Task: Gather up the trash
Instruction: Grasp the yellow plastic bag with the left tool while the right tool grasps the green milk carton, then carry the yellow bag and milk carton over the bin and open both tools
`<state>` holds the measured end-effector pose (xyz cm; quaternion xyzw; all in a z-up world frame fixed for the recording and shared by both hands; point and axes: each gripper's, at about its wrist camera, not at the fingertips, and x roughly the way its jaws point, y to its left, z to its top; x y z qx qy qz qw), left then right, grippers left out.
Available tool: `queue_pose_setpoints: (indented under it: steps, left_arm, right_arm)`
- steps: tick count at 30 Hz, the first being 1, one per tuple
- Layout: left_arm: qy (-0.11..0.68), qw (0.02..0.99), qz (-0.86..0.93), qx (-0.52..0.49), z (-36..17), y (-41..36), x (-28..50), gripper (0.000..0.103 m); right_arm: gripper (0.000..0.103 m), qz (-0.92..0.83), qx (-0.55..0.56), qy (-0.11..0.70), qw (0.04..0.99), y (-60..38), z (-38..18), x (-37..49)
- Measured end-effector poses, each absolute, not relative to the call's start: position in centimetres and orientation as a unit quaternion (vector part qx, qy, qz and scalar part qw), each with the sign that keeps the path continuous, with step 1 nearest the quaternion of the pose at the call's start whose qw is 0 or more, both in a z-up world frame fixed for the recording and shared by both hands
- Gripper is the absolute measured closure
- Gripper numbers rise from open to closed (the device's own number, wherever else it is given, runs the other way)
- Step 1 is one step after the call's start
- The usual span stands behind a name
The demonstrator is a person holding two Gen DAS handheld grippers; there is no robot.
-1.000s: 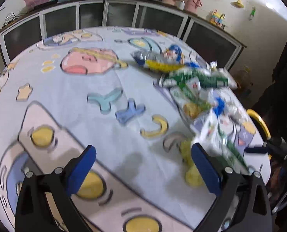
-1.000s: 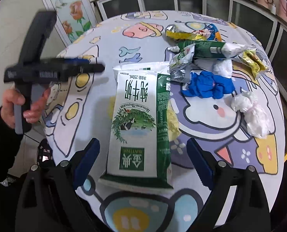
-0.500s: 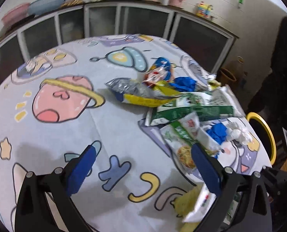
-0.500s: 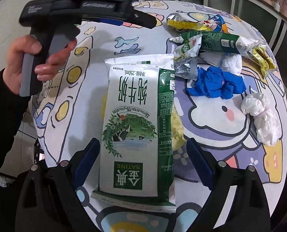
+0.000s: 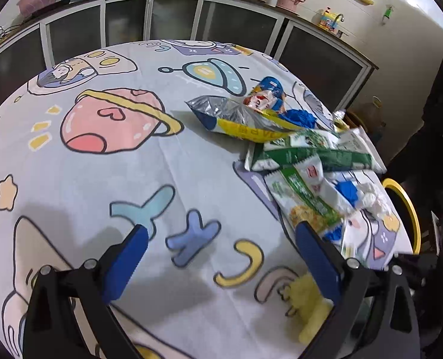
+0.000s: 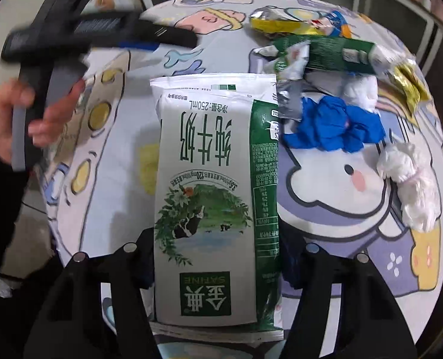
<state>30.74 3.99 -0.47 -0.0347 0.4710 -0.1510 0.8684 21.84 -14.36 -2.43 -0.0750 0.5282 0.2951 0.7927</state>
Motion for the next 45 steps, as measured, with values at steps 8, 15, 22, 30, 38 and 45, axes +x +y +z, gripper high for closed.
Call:
queue_pose_setpoints:
  steps: [8,15,22,30,38,45]
  left_arm:
    - [0.483,0.843,-0.236,0.001,-0.2,1.3,25.7,0.008]
    - [0.524,0.805,-0.266,0.080,-2.6,-5.7,24.6,0.008]
    - [0.546,0.790,-0.258,0.110,-5.3,-8.7,25.7,0.008]
    - [0.539,0.809,-0.216,0.091,-4.2,-6.2,25.7,0.089]
    - [0.502,0.829,-0.226,0.093,-1.1,-5.8,23.9,0.091]
    - [0.453,0.850,-0.256,0.088,3.5,-8.7,22.8,0.091]
  right_arm:
    - [0.044,0.288,-0.019,0.500,0.817,-19.3,0.6,20.2]
    - [0.044,0.248,0.007,0.472,0.846,-24.2,2.6,18.7]
    - [0.044,0.238,0.030,0.459,0.855,-26.9,2.8,17.3]
    - [0.044,0.233,0.051,0.446,0.863,-28.4,2.9,16.6]
    - [0.044,0.228,0.060,0.439,0.867,-28.8,3.3,16.1]
    - [0.044,0.195,0.075,0.429,0.879,-31.0,3.9,15.1]
